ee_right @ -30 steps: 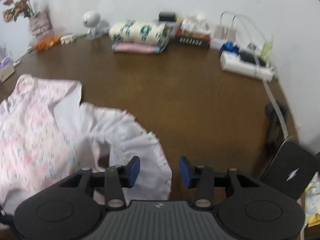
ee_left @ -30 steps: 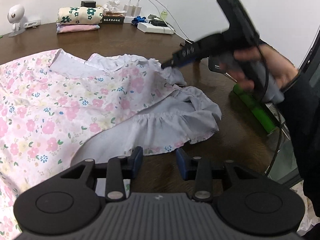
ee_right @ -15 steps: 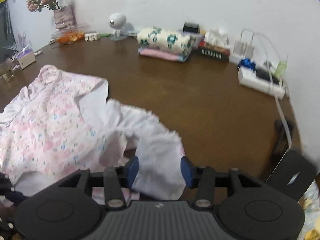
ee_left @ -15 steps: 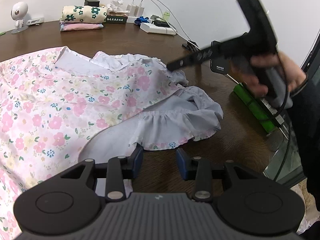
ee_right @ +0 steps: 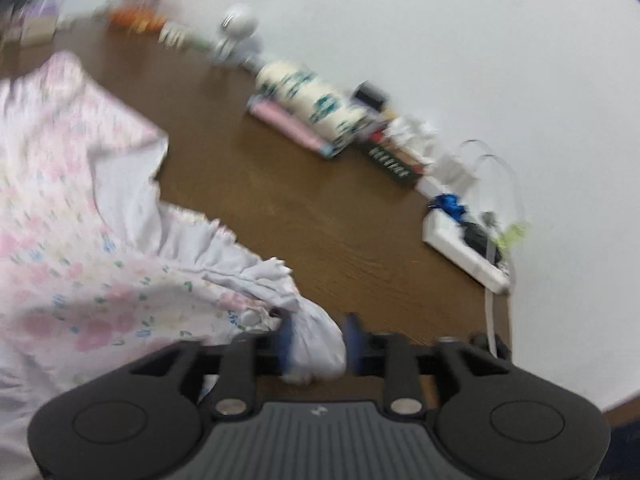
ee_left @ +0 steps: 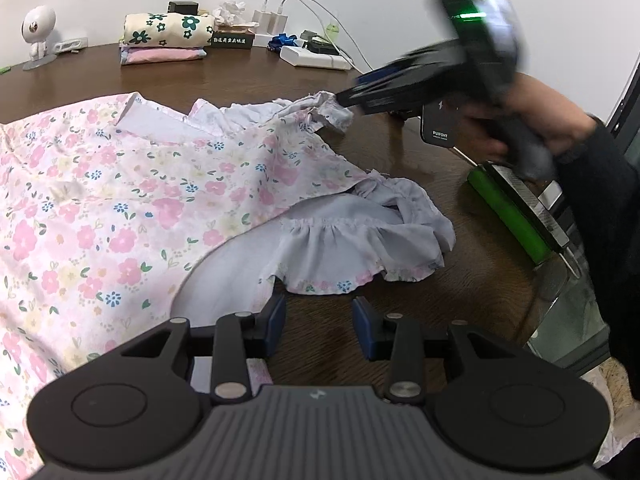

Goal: Fold clothes

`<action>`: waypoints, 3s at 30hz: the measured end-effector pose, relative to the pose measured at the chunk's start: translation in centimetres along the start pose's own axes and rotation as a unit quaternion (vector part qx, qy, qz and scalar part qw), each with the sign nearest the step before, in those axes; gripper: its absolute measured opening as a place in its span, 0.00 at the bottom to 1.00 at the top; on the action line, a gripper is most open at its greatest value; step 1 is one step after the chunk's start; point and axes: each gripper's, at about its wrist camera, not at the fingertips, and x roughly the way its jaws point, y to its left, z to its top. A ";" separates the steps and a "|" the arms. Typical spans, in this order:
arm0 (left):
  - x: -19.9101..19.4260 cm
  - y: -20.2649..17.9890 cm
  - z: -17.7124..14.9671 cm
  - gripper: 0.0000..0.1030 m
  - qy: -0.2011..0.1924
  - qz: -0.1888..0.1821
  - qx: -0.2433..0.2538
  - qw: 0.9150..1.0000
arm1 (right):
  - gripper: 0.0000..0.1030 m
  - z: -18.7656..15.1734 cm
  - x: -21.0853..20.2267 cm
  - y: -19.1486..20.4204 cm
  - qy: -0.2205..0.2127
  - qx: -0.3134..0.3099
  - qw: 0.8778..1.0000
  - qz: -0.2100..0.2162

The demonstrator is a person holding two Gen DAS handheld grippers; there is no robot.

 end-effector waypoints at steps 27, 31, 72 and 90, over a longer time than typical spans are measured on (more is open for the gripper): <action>-17.3 15.0 -10.6 0.79 -0.089 0.091 0.068 0.989 | 0.52 -7.1 -13.2 16.3 -0.163 -0.127 0.935 0.286; -17.5 16.3 -11.5 0.76 -0.095 0.081 0.071 0.990 | 0.47 -6.1 -11.8 19.3 -0.144 -0.157 0.932 0.294; -17.6 23.2 0.3 0.45 -0.055 0.058 0.188 0.979 | 0.55 -4.9 -10.9 5.8 -0.100 0.014 0.976 0.195; -10.5 20.8 -0.8 0.46 0.010 0.084 0.187 0.979 | 0.02 -9.2 -9.3 0.8 -0.003 0.054 0.973 0.223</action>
